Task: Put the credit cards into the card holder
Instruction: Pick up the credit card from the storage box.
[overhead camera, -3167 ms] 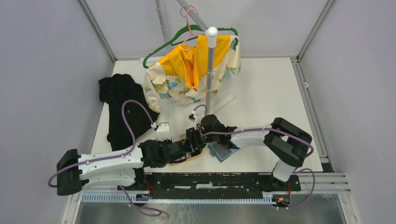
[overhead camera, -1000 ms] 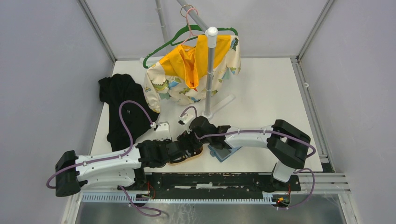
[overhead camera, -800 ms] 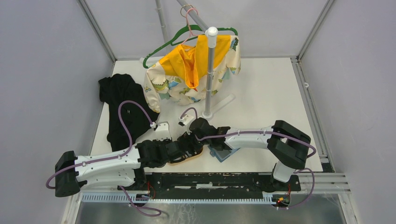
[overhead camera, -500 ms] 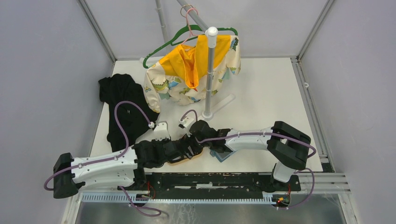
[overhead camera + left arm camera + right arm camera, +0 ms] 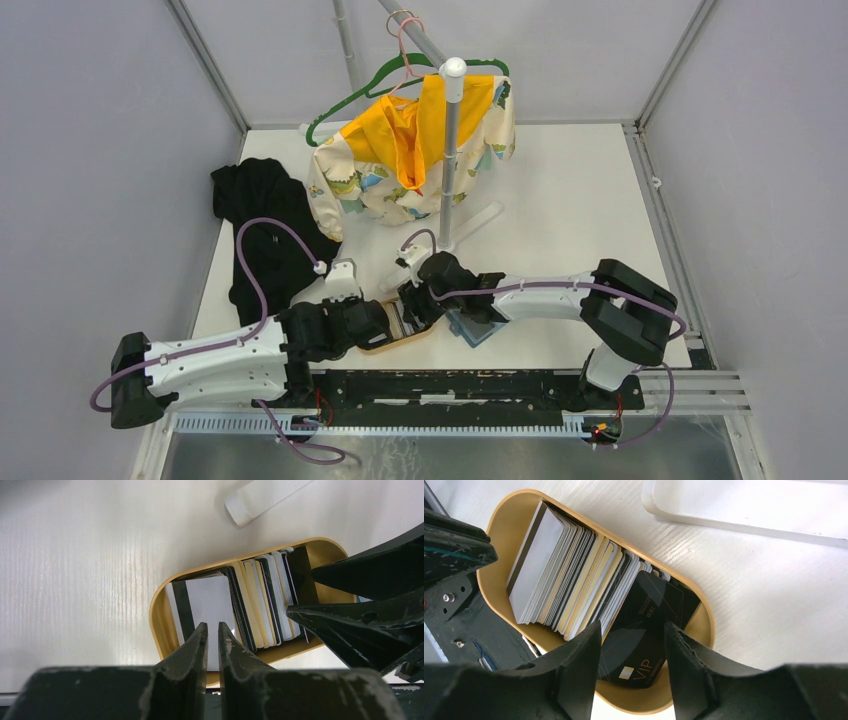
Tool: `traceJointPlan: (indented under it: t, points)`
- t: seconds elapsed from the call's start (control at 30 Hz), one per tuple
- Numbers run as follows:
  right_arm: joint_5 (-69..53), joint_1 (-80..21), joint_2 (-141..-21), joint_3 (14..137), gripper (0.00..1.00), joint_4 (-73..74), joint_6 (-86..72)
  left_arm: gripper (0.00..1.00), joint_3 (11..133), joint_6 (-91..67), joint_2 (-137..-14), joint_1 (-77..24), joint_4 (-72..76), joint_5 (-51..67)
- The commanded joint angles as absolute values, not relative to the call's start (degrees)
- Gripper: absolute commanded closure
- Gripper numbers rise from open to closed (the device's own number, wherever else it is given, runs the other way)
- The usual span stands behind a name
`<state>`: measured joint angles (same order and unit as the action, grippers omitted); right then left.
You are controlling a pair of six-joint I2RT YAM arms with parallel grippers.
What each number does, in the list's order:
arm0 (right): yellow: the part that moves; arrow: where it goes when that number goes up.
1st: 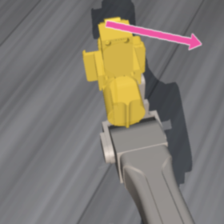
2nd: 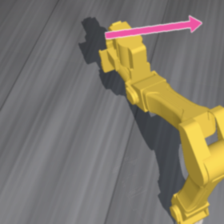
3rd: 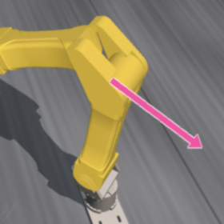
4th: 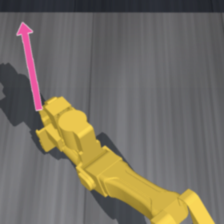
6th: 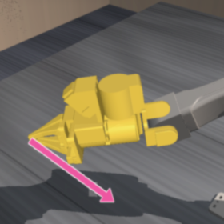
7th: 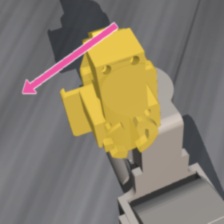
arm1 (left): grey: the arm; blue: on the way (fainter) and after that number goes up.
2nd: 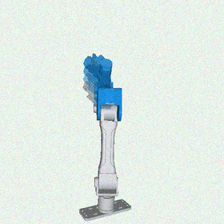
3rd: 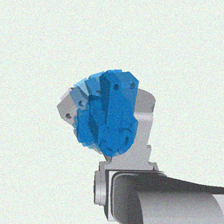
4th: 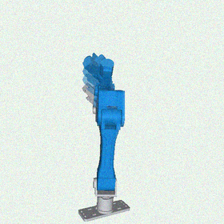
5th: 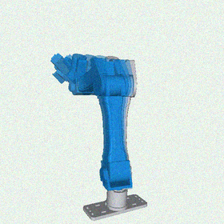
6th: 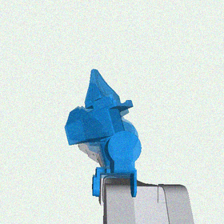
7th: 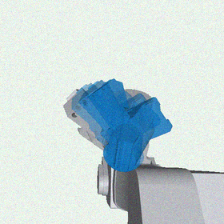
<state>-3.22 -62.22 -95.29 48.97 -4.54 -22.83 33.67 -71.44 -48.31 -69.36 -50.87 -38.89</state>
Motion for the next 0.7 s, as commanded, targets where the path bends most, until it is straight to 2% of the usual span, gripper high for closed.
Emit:
traceJointPlan:
  t: [0.0, 0.1, 0.33, 0.67]
  points:
    - [-4.6, -60.8, -92.5, 47.7, 0.49, -5.7, -23.7, 0.81, 33.9, -70.8, -48.1, -69.6, -50.1, -40.6]
    - [-4.7, -60.0, -92.0, 47.2, 0.59, -6.0, -23.3, 0.81, 34.2, -70.7, -48.5, -69.6, -50.1, -40.5]
    - [-3.9, -58.8, -90.2, 46.3, 0.73, -6.2, -22.1, 0.81, 34.9, -70.4, -49.4, -69.6, -50.1, -40.6]
    - [-0.4, -58.4, -86.8, 45.1, 0.76, -6.2, -17.3, 0.81, 35.4, -69.3, -50.1, -69.6, -48.6, -40.6]
